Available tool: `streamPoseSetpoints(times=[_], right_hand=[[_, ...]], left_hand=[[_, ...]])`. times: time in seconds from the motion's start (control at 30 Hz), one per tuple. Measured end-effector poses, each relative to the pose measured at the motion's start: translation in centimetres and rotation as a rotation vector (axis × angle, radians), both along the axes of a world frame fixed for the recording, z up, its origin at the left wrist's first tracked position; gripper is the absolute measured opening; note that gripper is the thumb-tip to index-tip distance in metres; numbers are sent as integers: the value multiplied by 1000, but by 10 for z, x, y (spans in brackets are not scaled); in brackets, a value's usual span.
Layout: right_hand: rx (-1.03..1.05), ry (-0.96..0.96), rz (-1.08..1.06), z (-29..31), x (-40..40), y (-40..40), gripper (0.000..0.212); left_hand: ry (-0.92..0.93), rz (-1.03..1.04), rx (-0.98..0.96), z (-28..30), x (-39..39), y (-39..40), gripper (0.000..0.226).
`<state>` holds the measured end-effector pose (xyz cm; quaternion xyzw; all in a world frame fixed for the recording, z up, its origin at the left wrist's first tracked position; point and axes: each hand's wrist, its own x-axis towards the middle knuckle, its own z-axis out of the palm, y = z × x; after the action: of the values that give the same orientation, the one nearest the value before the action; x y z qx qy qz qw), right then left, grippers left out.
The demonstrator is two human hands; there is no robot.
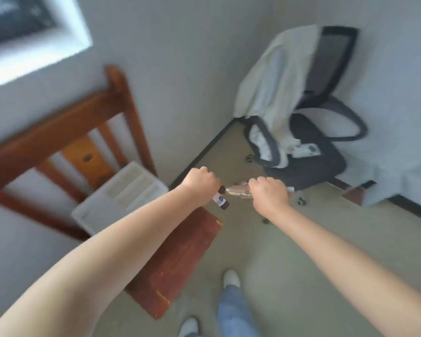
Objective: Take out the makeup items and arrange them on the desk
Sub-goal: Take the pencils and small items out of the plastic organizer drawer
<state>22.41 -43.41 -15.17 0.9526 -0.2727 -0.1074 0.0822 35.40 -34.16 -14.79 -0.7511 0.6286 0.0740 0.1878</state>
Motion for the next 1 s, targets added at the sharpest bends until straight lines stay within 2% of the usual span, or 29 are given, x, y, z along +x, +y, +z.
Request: streamPoseSetpoints(times=[0.1, 0.2, 0.4, 0.5, 0.67, 0.83, 1.0], right_hand=[[40, 25, -296, 36, -76, -12, 28], [-30, -26, -539, 63, -164, -21, 31], [-173, -59, -967, 114, -362, 1, 29], [-242, -62, -1185, 138, -473, 31, 30], [-331, -31, -1483, 174, -644, 92, 29], [-416, 24, -1717, 216, -788, 161, 29], [-459, 25, -1915, 250, -903, 207, 28]], left_hand=[[-41, -249, -42, 35, -56, -47, 27], [-81, -516, -86, 70, -135, -91, 27], [-96, -973, -236, 127, -341, -145, 24], [-104, -1205, -319, 153, -462, -144, 26], [-26, -1469, -427, 187, -661, -121, 25], [64, -1667, -518, 216, -839, -78, 24], [146, -1813, -571, 240, -976, -44, 25]])
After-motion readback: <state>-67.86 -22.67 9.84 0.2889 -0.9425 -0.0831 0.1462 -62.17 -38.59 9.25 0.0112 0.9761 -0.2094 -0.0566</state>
